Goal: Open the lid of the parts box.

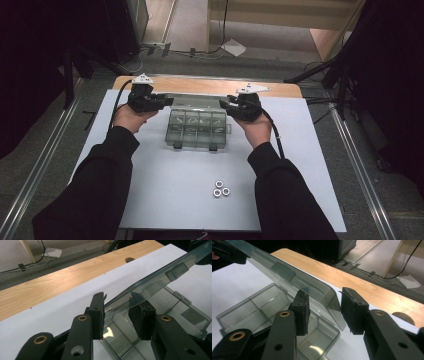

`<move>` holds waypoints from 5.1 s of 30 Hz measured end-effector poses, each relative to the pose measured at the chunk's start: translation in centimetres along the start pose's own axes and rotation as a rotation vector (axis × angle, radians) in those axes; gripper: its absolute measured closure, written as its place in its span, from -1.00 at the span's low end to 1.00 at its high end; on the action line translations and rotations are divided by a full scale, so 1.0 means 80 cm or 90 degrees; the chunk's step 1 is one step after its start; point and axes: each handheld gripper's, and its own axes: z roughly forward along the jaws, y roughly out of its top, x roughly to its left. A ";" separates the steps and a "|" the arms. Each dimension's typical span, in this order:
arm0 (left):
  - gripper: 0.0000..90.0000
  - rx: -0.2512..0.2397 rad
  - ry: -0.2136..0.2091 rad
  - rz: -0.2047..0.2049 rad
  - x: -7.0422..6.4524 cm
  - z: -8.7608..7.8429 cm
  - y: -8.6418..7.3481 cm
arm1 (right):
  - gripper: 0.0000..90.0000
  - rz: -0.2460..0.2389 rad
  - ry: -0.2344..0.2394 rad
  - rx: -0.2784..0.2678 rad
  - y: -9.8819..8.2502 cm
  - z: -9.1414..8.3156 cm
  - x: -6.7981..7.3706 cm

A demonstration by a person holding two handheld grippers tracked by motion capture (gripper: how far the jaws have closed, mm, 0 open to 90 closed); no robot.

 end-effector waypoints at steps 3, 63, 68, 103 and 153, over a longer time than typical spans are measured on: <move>0.45 -0.003 0.002 -0.001 0.001 0.001 0.001 | 0.38 -0.005 -0.014 -0.003 0.003 0.003 0.000; 0.44 -0.012 0.021 -0.066 0.026 0.046 -0.018 | 0.41 0.059 -0.037 -0.029 -0.010 0.054 -0.026; 0.44 -0.015 0.025 -0.079 0.027 0.049 -0.019 | 0.41 0.068 -0.039 -0.020 -0.015 0.062 -0.028; 0.53 -0.005 0.043 -0.125 0.035 0.074 -0.032 | 0.38 0.117 -0.065 0.006 -0.036 0.095 -0.028; 0.10 0.010 0.053 -0.186 0.036 0.114 -0.046 | 0.15 0.232 -0.042 0.049 -0.055 0.114 -0.037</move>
